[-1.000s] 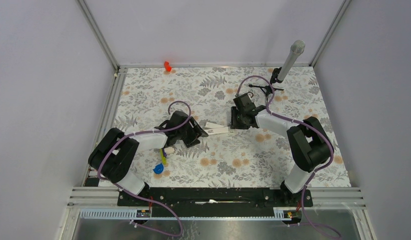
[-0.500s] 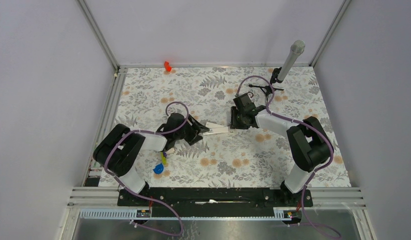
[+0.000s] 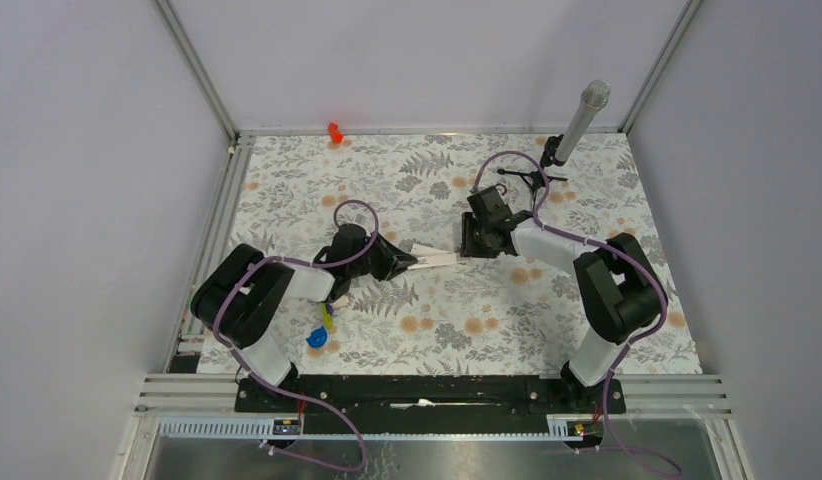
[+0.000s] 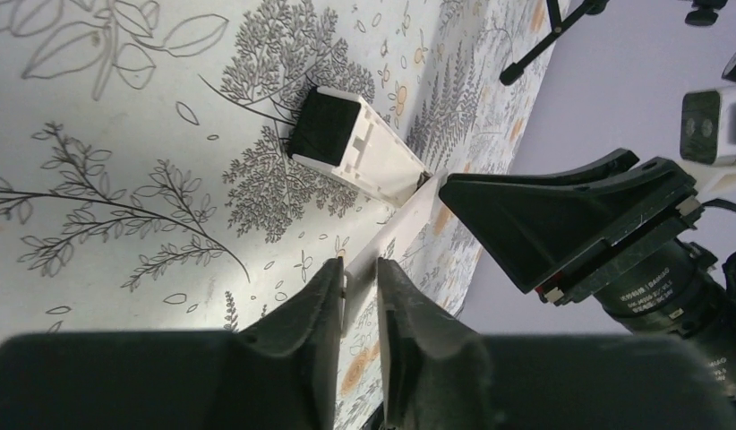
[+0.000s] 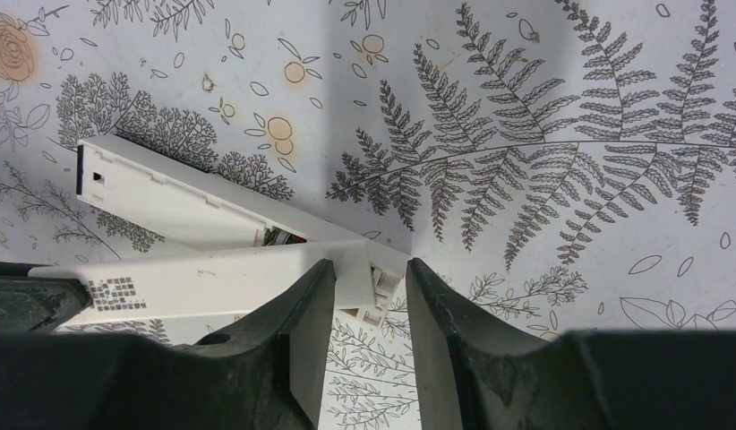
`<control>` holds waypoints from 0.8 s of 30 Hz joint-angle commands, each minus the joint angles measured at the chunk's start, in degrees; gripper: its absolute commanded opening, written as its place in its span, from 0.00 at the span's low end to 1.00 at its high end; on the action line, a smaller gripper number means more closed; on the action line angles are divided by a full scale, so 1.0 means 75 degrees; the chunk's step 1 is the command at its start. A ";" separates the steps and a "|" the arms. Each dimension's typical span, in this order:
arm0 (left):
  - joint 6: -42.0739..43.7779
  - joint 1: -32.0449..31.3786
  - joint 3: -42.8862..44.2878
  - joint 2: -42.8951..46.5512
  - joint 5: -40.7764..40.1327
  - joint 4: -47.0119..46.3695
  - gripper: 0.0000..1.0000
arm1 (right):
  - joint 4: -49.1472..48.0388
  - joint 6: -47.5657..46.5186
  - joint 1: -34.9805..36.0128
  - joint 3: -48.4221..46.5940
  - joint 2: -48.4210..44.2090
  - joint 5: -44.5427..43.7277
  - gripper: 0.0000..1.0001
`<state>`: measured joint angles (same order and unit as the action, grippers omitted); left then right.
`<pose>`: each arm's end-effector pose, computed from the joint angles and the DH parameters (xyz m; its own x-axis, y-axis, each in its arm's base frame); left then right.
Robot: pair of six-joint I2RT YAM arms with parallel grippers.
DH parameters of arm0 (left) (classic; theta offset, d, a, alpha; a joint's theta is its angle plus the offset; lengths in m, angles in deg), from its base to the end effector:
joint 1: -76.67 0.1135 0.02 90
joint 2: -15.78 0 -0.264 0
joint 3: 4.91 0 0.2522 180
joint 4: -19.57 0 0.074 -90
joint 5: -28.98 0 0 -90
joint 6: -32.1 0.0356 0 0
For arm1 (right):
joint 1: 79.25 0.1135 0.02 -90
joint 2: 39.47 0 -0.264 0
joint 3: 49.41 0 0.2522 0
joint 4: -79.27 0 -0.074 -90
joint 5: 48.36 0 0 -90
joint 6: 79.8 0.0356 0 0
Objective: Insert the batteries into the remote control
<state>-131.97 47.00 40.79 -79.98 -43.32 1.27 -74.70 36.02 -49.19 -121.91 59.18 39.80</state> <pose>0.2554 -0.1580 0.1260 -0.7950 -0.6014 -0.0795 -0.2487 0.4426 -0.8615 0.3063 0.1760 0.1768 -0.8261 0.0249 -0.5630 -0.1375 0.9599 0.2442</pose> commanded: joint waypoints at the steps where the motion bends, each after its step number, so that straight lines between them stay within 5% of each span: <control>1: 0.0008 -0.0005 0.0105 -0.0016 0.0562 -0.0837 0.15 | 0.0151 0.0025 -0.0023 -0.0018 0.0115 0.0134 0.42; 4: 0.0092 0.0001 0.0191 0.0086 0.0636 -0.0737 0.00 | 0.0154 0.0065 -0.0033 -0.0082 0.0098 0.0187 0.42; 8: 0.0521 0.0067 0.0413 0.0351 0.0743 -0.0399 0.00 | 0.0335 0.0244 -0.0140 -0.0326 -0.0084 0.0223 0.45; 16: 0.1418 0.0443 0.0951 0.0984 0.1653 0.0174 0.00 | 0.0584 0.0521 -0.0606 -0.0702 -0.1482 0.0839 0.80; 24: 0.2262 0.1078 0.2130 0.1574 0.3546 0.1733 0.00 | -0.0724 0.1336 -0.0877 0.0283 -0.3145 0.2840 0.87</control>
<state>-120.69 52.81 49.97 -72.20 -26.97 8.55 -73.13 42.08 -55.24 -123.20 41.74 50.66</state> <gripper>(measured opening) 0.044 0.855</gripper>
